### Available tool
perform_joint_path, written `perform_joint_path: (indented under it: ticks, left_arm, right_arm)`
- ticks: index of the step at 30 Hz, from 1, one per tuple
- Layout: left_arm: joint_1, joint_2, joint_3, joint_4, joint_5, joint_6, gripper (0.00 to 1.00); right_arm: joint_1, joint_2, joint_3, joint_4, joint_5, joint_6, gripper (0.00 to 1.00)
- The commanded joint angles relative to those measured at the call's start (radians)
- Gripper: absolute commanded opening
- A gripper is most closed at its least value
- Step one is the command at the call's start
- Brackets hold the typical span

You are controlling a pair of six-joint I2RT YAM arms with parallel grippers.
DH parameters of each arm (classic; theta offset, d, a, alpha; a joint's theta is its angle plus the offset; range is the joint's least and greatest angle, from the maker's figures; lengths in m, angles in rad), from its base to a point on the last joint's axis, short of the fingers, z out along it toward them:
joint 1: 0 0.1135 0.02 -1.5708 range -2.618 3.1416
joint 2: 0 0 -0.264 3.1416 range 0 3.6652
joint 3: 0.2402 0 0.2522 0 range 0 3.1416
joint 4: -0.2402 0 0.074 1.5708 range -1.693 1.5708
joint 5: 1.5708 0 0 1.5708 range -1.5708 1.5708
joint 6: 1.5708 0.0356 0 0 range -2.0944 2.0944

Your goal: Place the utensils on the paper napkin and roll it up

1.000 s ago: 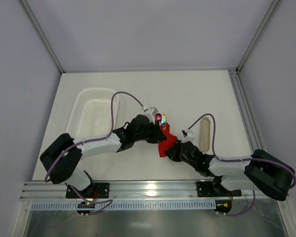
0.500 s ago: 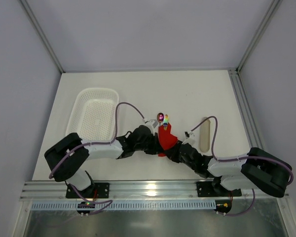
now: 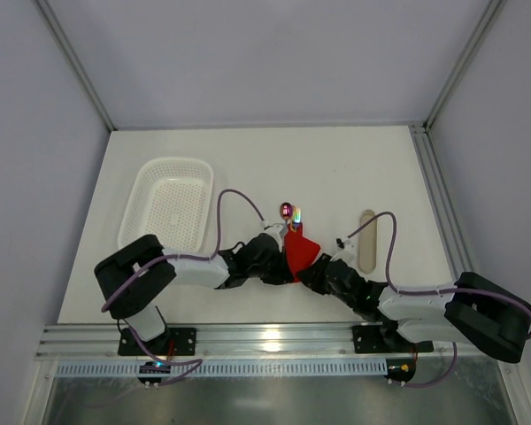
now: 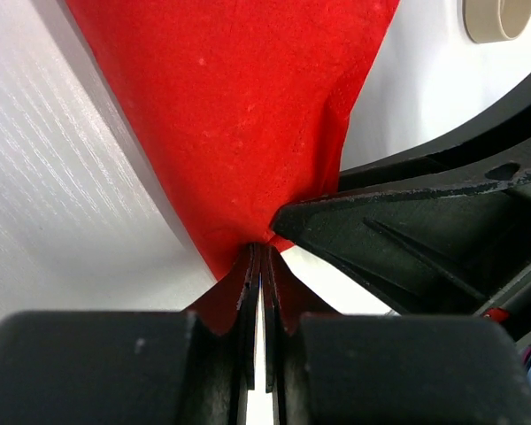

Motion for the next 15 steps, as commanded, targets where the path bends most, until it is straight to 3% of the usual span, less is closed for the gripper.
perform_joint_path:
  ticks: [1, 9, 15]
  left_arm:
    - [-0.013, 0.023, 0.008, -0.022, -0.039, 0.023, 0.07]
    - [-0.019, 0.033, 0.022, -0.043, -0.048, 0.031, 0.06]
    - [-0.024, 0.04, 0.034, -0.057, -0.051, 0.032, 0.06]
  right_arm:
    - [0.006, -0.047, 0.004, -0.054, 0.033, 0.001, 0.26]
    - [0.004, -0.233, 0.099, -0.418, 0.119, -0.041, 0.33]
    - [-0.023, -0.319, 0.22, -0.555, 0.126, -0.221, 0.29]
